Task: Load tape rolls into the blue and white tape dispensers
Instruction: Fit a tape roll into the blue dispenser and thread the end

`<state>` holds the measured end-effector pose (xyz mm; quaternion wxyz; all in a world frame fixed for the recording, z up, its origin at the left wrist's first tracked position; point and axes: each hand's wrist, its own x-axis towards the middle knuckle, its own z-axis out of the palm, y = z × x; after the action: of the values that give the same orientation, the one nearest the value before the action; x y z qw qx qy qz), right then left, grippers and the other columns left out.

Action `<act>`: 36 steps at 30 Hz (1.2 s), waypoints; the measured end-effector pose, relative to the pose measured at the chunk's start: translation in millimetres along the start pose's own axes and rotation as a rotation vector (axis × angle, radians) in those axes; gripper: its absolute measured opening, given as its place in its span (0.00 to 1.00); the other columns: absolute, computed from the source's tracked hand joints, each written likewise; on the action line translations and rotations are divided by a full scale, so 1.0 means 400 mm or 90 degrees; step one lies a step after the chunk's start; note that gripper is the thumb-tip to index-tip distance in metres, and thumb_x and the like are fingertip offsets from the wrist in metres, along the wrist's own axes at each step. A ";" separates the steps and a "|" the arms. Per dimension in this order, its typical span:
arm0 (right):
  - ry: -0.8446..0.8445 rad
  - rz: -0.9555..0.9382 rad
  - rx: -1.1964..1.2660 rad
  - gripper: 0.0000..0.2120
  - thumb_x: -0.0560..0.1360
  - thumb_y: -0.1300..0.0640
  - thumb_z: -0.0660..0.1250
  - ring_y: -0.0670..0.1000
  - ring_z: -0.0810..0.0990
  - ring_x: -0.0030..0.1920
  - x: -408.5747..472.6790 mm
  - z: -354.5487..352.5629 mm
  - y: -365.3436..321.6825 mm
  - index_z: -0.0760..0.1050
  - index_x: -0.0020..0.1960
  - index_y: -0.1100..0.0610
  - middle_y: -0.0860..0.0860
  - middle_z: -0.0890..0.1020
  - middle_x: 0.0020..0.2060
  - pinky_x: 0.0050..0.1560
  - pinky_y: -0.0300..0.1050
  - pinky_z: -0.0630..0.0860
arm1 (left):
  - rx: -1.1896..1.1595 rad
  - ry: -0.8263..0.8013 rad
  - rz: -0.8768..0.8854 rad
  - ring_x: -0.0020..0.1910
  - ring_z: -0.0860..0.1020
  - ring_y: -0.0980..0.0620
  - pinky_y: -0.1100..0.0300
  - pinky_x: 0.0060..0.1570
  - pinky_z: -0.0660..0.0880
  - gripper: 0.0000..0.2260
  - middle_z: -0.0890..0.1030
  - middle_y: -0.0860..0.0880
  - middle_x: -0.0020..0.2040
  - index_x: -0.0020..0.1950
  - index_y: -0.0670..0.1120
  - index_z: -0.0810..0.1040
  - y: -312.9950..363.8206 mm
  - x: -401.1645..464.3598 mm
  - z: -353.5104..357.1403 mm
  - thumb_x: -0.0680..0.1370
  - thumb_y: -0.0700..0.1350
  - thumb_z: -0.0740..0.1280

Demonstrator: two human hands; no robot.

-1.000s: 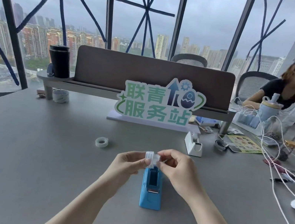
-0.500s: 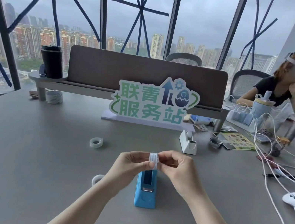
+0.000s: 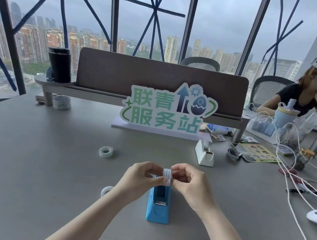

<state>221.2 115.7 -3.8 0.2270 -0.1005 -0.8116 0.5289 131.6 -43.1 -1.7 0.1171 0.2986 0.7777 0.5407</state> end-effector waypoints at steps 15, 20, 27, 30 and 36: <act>-0.068 0.013 -0.163 0.12 0.65 0.50 0.79 0.41 0.79 0.34 0.036 0.006 0.014 0.84 0.48 0.49 0.45 0.86 0.37 0.38 0.39 0.77 | 0.169 -0.016 0.063 0.41 0.76 0.59 0.68 0.41 0.71 0.09 0.81 0.56 0.44 0.52 0.51 0.83 -0.013 0.022 -0.022 0.73 0.48 0.70; -0.121 0.041 -0.141 0.09 0.68 0.52 0.77 0.38 0.75 0.33 0.057 0.001 0.003 0.84 0.47 0.51 0.45 0.84 0.39 0.40 0.38 0.73 | 0.164 -0.033 0.065 0.41 0.76 0.60 0.71 0.41 0.71 0.07 0.81 0.52 0.49 0.50 0.49 0.84 -0.030 0.043 -0.022 0.74 0.46 0.69; -0.136 0.039 -0.231 0.05 0.71 0.55 0.73 0.41 0.73 0.37 0.077 0.011 0.025 0.81 0.43 0.45 0.44 0.78 0.41 0.44 0.40 0.70 | 0.172 -0.042 0.058 0.40 0.77 0.57 0.65 0.43 0.71 0.08 0.83 0.51 0.49 0.52 0.48 0.83 -0.050 0.054 -0.012 0.74 0.45 0.68; -0.130 0.038 -0.230 0.04 0.71 0.53 0.73 0.42 0.74 0.37 0.078 0.011 0.036 0.81 0.42 0.44 0.46 0.80 0.43 0.44 0.41 0.72 | 0.148 -0.036 0.055 0.37 0.76 0.64 0.70 0.41 0.71 0.08 0.84 0.53 0.46 0.51 0.49 0.83 -0.051 0.055 -0.008 0.74 0.45 0.68; -0.080 0.039 -0.186 0.03 0.73 0.55 0.71 0.41 0.74 0.37 0.059 0.005 0.036 0.83 0.46 0.49 0.47 0.82 0.44 0.44 0.39 0.73 | 0.129 -0.028 0.034 0.34 0.76 0.64 0.69 0.40 0.72 0.06 0.85 0.55 0.42 0.47 0.52 0.84 -0.050 0.058 -0.006 0.75 0.46 0.67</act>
<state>198.4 129.6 -11.5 0.1424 -0.1237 -0.8892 0.4168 105.3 -36.1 -15.9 0.0890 0.3414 0.8175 0.4552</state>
